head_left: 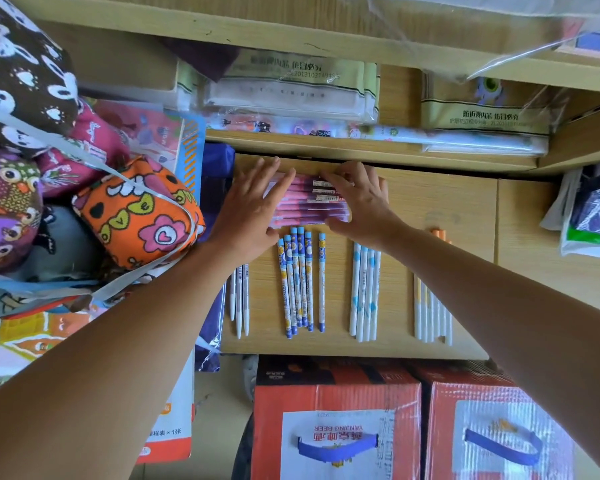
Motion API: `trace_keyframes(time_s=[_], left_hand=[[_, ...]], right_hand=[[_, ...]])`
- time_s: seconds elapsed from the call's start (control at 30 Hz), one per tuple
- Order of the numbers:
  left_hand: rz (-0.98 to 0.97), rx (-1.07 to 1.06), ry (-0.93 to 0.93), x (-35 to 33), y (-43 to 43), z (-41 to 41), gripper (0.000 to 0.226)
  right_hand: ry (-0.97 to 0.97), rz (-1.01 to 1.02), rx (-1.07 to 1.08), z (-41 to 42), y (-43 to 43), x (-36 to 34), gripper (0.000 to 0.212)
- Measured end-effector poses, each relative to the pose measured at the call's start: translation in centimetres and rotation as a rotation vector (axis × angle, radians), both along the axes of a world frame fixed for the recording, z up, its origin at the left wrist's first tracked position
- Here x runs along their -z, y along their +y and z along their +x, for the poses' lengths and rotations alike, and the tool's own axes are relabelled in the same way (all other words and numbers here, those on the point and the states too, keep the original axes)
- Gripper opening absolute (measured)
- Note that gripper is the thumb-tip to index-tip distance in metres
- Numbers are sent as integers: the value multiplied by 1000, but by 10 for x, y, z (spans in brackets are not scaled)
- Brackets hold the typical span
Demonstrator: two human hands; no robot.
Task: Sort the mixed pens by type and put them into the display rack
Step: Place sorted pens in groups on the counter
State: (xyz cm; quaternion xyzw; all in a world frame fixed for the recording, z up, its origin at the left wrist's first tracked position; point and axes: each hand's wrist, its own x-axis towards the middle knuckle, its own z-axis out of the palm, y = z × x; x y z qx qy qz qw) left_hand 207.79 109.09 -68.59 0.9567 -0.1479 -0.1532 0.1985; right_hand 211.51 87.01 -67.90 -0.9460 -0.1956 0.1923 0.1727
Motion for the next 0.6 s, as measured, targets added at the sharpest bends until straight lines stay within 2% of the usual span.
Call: trace_keyframes(time_s=[0.17,0.33,0.6], left_hand=[[-1,-24,3,2,-1,0,94],[-50,-42,9,0,-2,0,93],[-68,-83,-43,-4,-6,1,74]], right_hand=[[-7,7,-33,-10,1,3,71],[-45,146,134,-13,2,5,62],[-41,194,142,-8,-1,6,46]])
